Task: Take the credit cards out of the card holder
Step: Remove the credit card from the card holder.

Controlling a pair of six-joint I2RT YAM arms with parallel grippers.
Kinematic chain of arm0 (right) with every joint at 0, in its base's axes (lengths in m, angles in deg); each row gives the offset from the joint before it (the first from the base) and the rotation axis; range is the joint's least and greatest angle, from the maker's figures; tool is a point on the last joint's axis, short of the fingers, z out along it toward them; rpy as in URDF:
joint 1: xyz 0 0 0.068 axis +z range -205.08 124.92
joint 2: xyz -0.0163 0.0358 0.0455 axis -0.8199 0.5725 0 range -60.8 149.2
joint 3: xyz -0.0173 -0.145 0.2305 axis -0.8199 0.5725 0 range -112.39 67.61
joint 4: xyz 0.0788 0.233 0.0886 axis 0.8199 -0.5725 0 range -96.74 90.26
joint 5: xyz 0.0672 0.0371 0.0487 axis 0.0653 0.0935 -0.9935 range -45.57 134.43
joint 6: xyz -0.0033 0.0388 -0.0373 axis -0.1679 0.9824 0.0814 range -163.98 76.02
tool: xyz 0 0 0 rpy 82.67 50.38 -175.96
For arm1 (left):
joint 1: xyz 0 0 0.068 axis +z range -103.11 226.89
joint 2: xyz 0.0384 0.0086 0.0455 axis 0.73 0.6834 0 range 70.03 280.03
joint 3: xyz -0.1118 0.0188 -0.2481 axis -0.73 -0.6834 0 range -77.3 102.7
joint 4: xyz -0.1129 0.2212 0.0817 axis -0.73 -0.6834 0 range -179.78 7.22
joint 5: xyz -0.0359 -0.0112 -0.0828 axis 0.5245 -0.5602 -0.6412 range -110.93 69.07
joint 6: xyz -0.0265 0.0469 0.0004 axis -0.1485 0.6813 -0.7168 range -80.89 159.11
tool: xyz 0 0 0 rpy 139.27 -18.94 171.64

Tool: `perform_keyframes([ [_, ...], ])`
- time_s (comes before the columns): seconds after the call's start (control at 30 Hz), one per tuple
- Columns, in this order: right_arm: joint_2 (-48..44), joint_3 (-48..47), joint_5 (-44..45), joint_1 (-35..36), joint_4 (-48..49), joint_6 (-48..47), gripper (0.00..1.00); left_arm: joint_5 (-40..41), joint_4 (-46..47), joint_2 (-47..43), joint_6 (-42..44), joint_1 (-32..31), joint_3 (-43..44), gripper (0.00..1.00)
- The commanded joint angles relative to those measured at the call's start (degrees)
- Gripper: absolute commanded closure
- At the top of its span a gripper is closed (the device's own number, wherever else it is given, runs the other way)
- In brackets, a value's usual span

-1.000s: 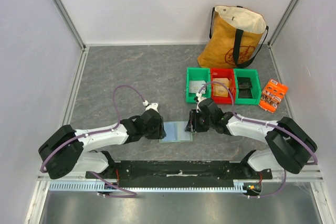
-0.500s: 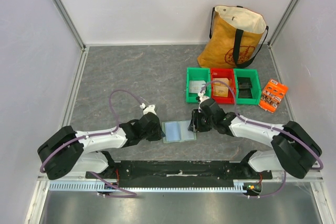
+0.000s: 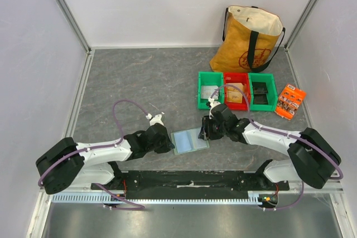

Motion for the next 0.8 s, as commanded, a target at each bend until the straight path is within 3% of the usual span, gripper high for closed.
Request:
perform_keyframes([
  [0.0, 2.10, -0.14, -1.15, 0.17, 2.17, -0.43, 0.53, 0.00, -3.05, -0.26, -2.11, -0.98, -1.52, 0.88],
  [0.27, 3.34, -0.14, -2.11, 0.26, 2.44, -0.78, 0.56, -0.08, -3.05, 0.00, -2.03, -1.42, -1.17, 0.89],
  [0.43, 0.62, -0.93, -4.22, 0.26, 2.79, -0.78, 0.71, 0.00, -3.05, 0.62, -1.85, -1.86, -0.73, 0.90],
  [0.77, -0.01, -2.69, -12.74, 1.57, 5.87, 1.15, 0.72, 0.18, -2.70, 1.58, -1.68, -2.30, -0.38, 0.90],
])
